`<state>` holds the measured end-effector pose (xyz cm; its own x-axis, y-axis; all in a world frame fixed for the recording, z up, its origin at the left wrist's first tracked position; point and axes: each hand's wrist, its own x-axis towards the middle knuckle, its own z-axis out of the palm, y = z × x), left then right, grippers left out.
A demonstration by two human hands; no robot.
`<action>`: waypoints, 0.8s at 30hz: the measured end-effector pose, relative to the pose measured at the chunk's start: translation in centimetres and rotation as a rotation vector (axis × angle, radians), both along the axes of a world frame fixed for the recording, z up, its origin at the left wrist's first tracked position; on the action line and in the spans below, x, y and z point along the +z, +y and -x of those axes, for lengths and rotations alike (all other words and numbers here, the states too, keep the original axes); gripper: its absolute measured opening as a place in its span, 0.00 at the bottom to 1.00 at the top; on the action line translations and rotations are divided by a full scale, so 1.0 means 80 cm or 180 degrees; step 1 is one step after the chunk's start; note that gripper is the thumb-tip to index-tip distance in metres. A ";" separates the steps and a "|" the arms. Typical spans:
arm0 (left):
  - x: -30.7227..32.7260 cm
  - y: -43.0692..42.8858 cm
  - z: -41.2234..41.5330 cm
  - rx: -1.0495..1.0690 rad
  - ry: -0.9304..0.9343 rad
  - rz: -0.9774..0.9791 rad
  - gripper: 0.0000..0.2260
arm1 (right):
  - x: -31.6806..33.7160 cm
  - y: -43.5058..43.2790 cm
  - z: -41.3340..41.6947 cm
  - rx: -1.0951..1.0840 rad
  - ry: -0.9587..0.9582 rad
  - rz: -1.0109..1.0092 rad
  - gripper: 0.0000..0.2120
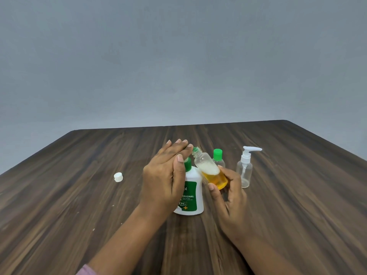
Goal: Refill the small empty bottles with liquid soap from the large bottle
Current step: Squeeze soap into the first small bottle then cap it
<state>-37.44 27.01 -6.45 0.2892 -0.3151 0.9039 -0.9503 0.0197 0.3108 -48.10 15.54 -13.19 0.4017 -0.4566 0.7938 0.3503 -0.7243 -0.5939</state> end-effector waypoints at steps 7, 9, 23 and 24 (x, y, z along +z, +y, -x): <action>-0.014 0.004 -0.005 -0.0170 0.0030 0.0019 0.19 | -0.002 -0.002 0.000 0.0011 0.0001 0.0051 0.14; -0.012 0.004 -0.004 -0.0159 0.0037 0.0000 0.19 | -0.002 -0.002 0.000 0.0020 0.0002 0.0048 0.14; -0.004 0.004 -0.003 -0.0033 -0.0099 -0.0061 0.18 | -0.003 -0.003 -0.001 -0.0021 -0.0030 0.0076 0.14; -0.007 0.005 -0.003 -0.0040 -0.0091 -0.0059 0.18 | -0.003 -0.003 -0.001 -0.0028 -0.0044 0.0074 0.13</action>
<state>-37.20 27.40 -7.01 0.2591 -0.3353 0.9058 -0.9585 0.0263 0.2839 -48.04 15.29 -13.45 0.3868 -0.4415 0.8096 0.3519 -0.7408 -0.5721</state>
